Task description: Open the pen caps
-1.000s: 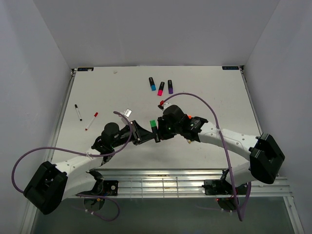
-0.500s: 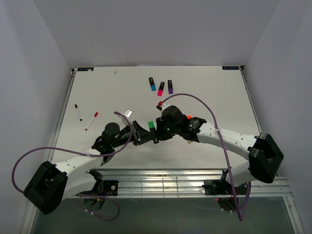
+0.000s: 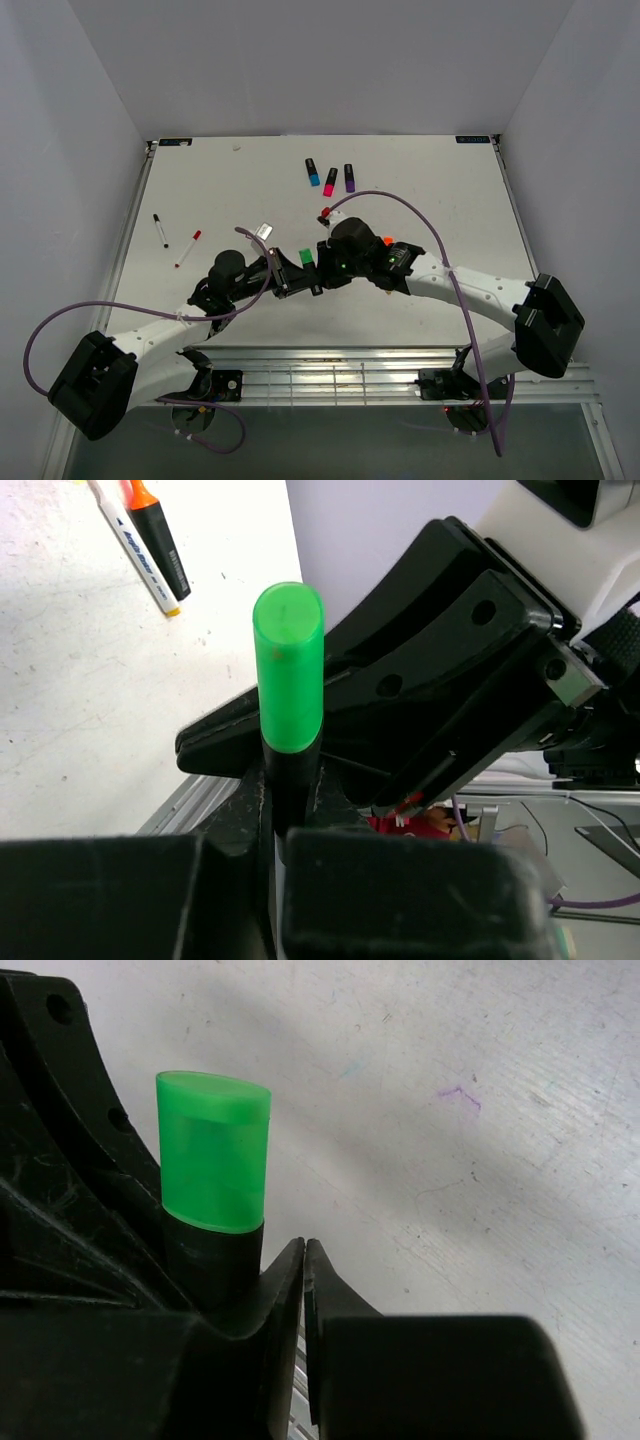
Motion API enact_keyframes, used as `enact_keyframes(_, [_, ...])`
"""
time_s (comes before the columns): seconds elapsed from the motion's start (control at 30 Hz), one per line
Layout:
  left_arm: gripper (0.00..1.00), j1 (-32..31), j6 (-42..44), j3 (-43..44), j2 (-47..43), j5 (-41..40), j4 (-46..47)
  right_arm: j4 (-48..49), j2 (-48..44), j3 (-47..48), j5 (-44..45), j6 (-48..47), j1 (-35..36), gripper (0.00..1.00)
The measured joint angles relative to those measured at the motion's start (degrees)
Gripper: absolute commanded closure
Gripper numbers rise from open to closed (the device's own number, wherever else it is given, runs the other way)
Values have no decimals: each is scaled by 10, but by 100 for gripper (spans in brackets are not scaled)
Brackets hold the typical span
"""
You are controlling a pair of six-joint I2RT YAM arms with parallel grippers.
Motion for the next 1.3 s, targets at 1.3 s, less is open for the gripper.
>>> enact_keyframes(1.3, [100, 3, 199, 103, 29, -3, -214, -103, 28, 154, -23, 20, -51, 44])
